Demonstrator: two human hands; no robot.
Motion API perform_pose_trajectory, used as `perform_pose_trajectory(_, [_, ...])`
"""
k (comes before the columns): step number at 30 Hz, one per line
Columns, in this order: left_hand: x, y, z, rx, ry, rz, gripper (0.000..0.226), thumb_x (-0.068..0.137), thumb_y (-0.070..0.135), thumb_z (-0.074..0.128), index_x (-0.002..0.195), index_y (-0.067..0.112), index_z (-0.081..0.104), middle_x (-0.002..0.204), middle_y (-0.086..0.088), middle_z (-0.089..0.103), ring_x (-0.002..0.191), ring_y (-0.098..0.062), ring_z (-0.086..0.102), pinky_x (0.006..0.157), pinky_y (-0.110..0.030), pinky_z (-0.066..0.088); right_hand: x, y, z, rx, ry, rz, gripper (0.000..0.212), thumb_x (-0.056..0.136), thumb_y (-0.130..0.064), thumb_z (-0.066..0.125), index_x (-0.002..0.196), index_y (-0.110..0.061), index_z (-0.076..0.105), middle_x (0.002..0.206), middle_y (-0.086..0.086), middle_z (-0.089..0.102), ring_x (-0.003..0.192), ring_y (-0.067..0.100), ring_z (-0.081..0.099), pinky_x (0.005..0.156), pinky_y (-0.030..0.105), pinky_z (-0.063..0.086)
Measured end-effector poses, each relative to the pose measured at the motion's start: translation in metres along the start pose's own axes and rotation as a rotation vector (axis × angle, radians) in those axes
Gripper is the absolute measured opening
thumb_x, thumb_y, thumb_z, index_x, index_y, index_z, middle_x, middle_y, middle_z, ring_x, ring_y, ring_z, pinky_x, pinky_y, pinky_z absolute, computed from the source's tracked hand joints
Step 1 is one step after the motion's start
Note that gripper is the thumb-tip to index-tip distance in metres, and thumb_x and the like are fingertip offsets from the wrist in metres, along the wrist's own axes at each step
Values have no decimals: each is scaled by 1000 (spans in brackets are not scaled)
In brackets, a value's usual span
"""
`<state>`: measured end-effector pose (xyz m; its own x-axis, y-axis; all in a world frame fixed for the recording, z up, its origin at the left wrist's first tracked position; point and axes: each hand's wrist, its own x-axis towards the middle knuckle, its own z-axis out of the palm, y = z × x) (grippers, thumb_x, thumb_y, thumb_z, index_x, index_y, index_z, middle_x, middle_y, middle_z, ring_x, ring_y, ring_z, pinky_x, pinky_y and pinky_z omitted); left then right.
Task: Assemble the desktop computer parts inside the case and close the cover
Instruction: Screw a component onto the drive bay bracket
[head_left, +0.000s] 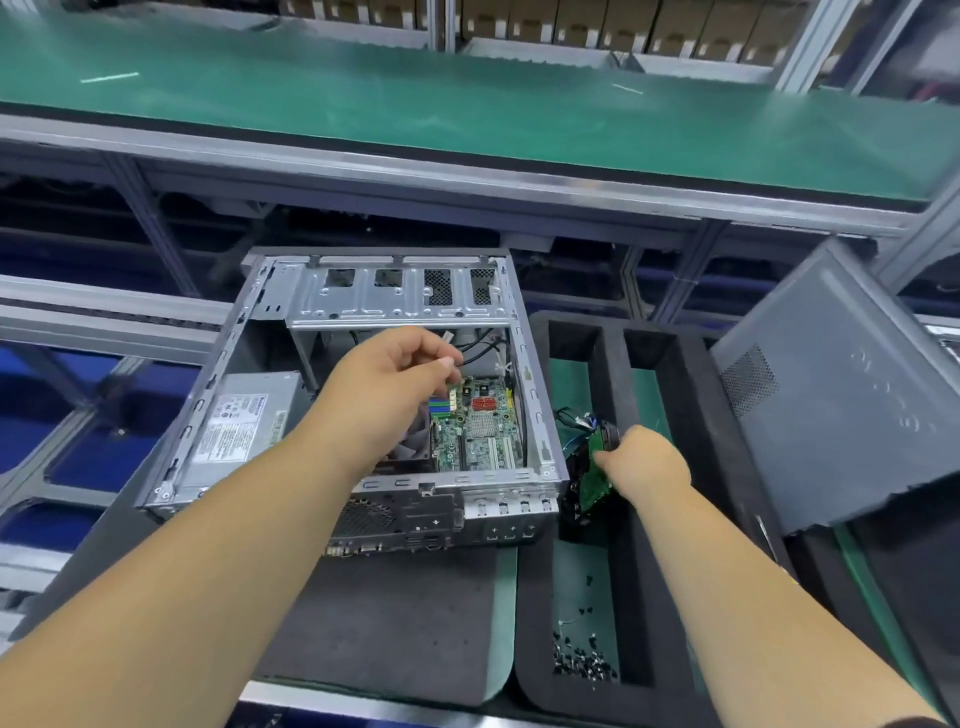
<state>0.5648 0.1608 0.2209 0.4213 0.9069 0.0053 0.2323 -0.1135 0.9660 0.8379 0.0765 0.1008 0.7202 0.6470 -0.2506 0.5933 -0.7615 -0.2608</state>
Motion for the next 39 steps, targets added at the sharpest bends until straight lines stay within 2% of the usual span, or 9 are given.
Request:
perform_pose_trajectory(6, [23,3,-14,-77,-41,-75,15,95,14,58,95,20,72,85,6,75,79,-7,67,71,-20,50,-13,-2,-48,162,266,47,32,82,-36,61,66,-17,41,62,0,48,54,19,44,48,29,26])
perform_pose_trajectory(10, [39,7,-15,-97,-153,-161,13,95,19,58,99,21,70,88,6,75,89,-13,69,76,-25,52,-26,-19,-83,707,372,202,31,80,-35,65,67,-15,44,61,5,41,56,25,38,55,34,32])
perform_pose_trajectory(14, [49,8,-17,-83,-240,-196,13,95,22,60,105,18,67,95,1,74,93,-15,69,79,-24,55,-48,-55,-106,1550,137,326,12,88,-18,63,80,-14,55,55,0,50,40,13,40,40,22,32])
perform_pose_trajectory(17, [56,6,-21,-171,-278,-274,20,95,27,61,109,13,63,103,-6,72,96,-19,69,83,-28,56,-70,-86,-111,1793,-136,258,7,90,-16,54,89,-11,58,61,2,69,43,11,60,37,14,34])
perform_pose_trajectory(23, [73,0,-31,-566,-390,-610,38,90,40,65,113,10,59,108,-19,70,99,-28,68,81,-35,55,-100,-137,-94,1708,-267,270,17,92,-12,56,107,-5,59,70,10,73,52,17,67,36,16,39])
perform_pose_trajectory(27, [84,-12,-34,-590,-333,-650,30,92,31,63,113,10,58,93,-15,75,84,-25,73,75,-35,55,-114,-159,-73,1604,-321,304,14,93,-10,59,106,-4,61,74,13,74,55,20,69,39,18,42])
perform_pose_trajectory(34, [95,-30,-34,-526,-315,-806,4,98,7,52,101,4,53,100,-15,62,76,-24,65,51,-30,53,-121,-177,-50,1530,-352,441,7,95,-5,58,101,-1,58,80,15,65,61,21,60,41,22,47])
perform_pose_trajectory(36, [99,-35,-32,-504,-328,-832,5,100,4,48,98,3,52,101,-16,58,74,-24,63,52,-30,51,-122,-178,-45,1522,-357,476,9,95,-4,59,104,-2,58,85,16,65,65,21,59,49,25,50])
perform_pose_trajectory(39, [102,-41,-27,-502,-329,-858,9,101,2,44,96,0,51,96,-16,57,73,-25,60,58,-33,50,-122,-179,-37,1529,-362,500,14,97,0,55,111,-1,55,112,22,62,84,26,60,79,34,50])
